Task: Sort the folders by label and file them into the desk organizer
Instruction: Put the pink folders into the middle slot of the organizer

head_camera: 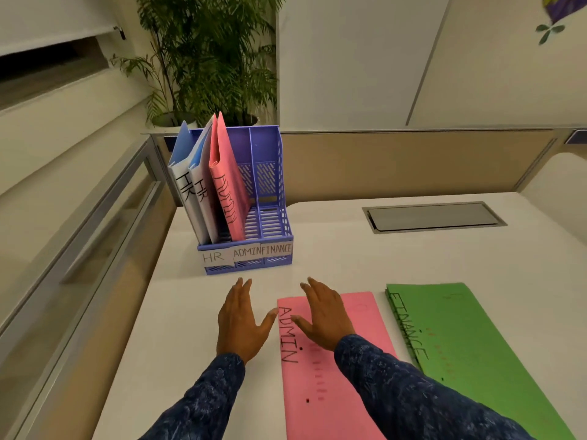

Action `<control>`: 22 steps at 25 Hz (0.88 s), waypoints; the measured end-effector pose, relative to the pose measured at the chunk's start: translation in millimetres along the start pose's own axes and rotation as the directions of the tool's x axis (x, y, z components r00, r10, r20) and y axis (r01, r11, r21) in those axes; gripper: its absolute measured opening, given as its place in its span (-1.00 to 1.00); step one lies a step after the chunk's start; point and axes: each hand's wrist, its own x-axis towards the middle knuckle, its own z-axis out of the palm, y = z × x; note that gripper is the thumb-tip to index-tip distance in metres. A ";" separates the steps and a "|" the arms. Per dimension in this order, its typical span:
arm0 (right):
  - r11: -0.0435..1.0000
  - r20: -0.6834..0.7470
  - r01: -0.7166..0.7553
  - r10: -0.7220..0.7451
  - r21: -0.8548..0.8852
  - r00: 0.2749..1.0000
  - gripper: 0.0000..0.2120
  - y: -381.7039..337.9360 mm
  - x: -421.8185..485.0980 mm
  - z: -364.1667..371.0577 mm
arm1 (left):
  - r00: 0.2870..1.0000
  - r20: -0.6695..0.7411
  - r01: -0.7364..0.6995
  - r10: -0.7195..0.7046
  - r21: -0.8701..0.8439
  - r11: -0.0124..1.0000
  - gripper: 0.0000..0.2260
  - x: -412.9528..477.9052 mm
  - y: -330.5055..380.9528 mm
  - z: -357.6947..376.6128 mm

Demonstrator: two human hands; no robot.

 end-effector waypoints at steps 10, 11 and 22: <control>0.976 0.151 -0.179 0.196 -0.122 0.969 -0.01 53.0 -105.8 23.1 | 0.937 0.349 -0.114 0.030 0.225 0.968 -0.09 -82.0 -18.5 58.7; 0.972 0.160 -0.201 0.219 -0.119 0.963 0.02 57.4 -114.0 26.4 | 0.932 0.361 -0.111 0.015 0.246 0.963 -0.08 -88.1 -20.3 62.7; 0.957 0.245 -0.245 0.278 -0.158 0.929 0.07 71.3 -154.5 49.1 | 0.946 0.308 0.023 -0.103 0.252 0.968 -0.26 -100.2 -5.5 70.3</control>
